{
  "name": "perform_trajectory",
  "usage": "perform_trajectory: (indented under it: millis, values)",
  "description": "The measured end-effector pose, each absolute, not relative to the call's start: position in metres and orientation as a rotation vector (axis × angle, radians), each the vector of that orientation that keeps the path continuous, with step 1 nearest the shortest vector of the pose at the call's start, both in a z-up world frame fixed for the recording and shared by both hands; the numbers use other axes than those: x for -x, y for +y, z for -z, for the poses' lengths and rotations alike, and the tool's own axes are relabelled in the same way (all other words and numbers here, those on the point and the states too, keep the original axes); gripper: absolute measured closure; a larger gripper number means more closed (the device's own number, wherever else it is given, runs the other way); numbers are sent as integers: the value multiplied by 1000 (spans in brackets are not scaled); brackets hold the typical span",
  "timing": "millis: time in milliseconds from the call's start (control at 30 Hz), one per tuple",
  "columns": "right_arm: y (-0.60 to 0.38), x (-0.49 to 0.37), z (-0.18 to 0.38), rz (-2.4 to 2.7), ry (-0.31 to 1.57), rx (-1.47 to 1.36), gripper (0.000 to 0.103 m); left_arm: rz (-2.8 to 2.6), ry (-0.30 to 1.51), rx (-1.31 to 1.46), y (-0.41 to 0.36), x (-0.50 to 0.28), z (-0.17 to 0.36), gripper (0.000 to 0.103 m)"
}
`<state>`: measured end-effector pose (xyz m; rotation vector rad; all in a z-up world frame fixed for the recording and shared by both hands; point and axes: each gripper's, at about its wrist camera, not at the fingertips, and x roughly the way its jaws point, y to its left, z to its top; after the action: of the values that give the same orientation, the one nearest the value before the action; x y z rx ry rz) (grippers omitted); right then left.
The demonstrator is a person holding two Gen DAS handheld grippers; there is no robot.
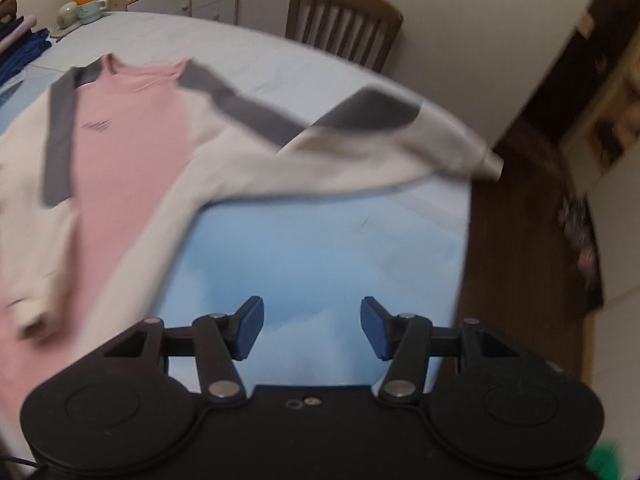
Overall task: Fold clothes
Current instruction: 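Grasp the other white sleeve cuff with the right gripper and lift it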
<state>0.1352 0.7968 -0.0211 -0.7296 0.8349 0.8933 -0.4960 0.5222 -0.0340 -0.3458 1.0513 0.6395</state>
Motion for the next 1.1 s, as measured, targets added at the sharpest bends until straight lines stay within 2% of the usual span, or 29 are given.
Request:
perform_trajectory:
  millis: [167, 267, 433, 567, 700, 967, 1100]
  values:
    - [825, -225, 31, -884, 714, 878, 0, -722, 1130, 406, 527, 470, 71, 30]
    - [833, -280, 44, -856, 702, 891, 0, -777, 1125, 457, 527, 471, 79, 26]
    - [854, -324, 68, -894, 599, 990, 0, -843, 1142, 543, 533, 472, 80, 17]
    - [873, -338, 89, -945, 536, 1098, 0, -863, 1166, 565, 535, 468, 80, 14]
    - [872, -343, 81, -1025, 638, 1114, 0, -861, 1178, 574, 537, 468, 80, 13]
    - [836, -396, -5, -1125, 1017, 1011, 0, -819, 1201, 569, 542, 467, 80, 12]
    - [853, -416, 24, -1026, 1098, 1032, 0, -816, 1214, 562, 542, 466, 79, 12]
